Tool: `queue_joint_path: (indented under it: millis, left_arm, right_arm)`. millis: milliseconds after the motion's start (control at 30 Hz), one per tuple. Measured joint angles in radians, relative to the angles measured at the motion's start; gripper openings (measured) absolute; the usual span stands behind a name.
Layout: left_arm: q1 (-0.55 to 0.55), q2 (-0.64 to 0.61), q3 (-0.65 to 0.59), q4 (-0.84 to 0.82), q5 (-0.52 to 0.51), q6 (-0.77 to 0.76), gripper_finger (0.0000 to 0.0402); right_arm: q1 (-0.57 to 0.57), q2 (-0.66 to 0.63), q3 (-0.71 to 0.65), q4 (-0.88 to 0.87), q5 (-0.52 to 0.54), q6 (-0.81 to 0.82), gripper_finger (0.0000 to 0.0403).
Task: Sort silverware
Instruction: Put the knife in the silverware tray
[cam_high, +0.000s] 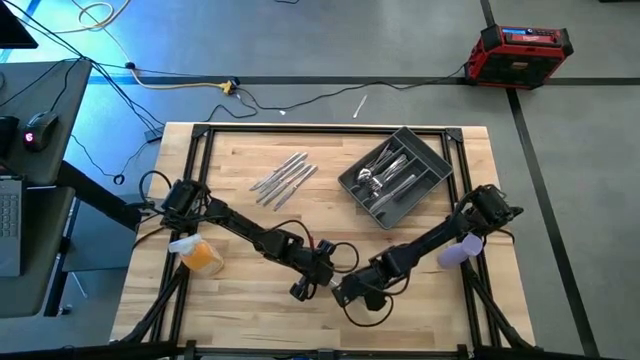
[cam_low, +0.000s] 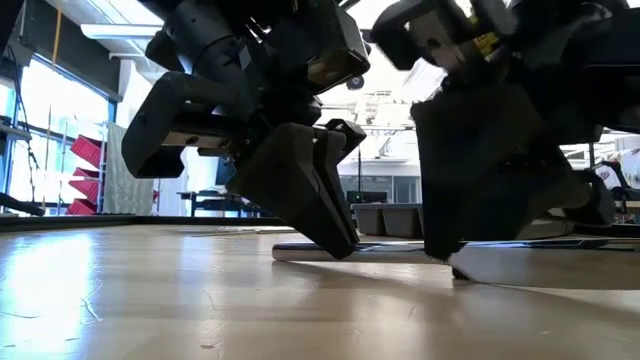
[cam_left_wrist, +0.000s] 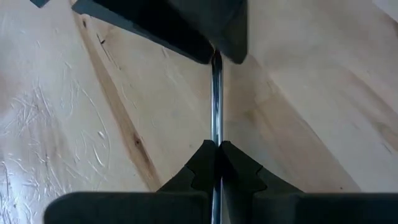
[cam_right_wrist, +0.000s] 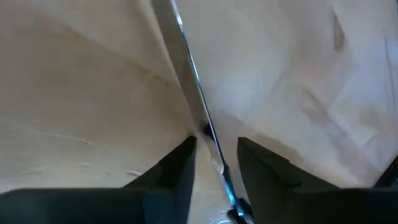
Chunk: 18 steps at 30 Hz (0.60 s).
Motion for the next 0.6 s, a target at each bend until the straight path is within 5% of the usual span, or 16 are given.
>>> queue_joint_path:
  millis: [133,367,600]
  left_arm:
    - [0.002,-0.002,0.0,-0.001,-0.038,-0.003,0.0008]
    - [-0.002,-0.098,-0.004,-0.217,-0.088,-0.062,0.0049]
    - [-0.034,-0.27,-0.003,-0.47,-0.439,-0.219,0.0064]
  right_arm:
    - [0.017,0.002,-0.001,0.002,0.044,0.14,0.0015]
    - [0.063,0.0,-0.004,0.033,0.111,0.521,0.0001]
    - [0.072,-0.098,-0.007,0.049,0.263,0.791,0.0]
